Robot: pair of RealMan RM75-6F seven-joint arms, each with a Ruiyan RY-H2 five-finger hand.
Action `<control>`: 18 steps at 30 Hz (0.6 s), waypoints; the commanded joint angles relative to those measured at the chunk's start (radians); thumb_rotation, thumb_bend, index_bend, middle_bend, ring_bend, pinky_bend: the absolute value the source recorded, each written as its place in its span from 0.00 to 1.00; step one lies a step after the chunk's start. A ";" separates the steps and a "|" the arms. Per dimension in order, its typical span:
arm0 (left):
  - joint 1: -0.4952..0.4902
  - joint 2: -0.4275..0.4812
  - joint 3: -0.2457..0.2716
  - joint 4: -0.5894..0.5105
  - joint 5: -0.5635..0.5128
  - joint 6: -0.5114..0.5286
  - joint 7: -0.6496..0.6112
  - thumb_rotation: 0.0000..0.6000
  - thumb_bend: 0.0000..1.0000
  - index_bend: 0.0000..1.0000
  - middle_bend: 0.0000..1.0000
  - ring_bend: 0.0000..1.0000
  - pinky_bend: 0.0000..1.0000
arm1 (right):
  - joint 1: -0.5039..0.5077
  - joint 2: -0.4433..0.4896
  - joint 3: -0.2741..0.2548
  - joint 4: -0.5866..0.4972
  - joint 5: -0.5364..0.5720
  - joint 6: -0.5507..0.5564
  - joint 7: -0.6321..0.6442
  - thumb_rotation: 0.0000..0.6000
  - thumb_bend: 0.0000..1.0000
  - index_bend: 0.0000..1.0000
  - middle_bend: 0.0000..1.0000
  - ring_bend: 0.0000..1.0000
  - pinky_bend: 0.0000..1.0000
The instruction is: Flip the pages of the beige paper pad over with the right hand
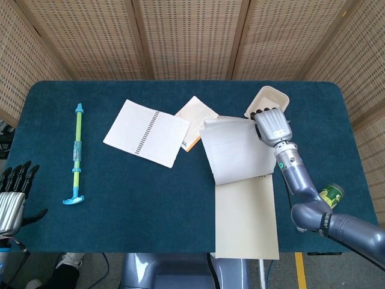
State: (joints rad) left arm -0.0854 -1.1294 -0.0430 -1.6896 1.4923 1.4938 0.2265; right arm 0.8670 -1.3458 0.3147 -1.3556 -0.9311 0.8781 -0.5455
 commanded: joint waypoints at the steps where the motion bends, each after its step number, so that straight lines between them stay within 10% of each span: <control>1: -0.004 -0.003 0.005 0.000 0.000 -0.013 0.001 1.00 0.03 0.00 0.00 0.00 0.00 | 0.030 -0.054 -0.006 0.079 -0.006 -0.026 0.042 1.00 0.81 0.63 0.53 0.48 0.56; 18: -0.012 -0.011 0.009 0.011 0.009 -0.019 -0.006 1.00 0.04 0.00 0.00 0.00 0.00 | 0.073 -0.178 -0.022 0.289 -0.093 -0.047 0.193 1.00 0.68 0.57 0.49 0.45 0.53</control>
State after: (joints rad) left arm -0.0977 -1.1403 -0.0337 -1.6789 1.5016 1.4746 0.2204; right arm 0.9373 -1.5186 0.2929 -1.0725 -1.0206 0.8310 -0.3566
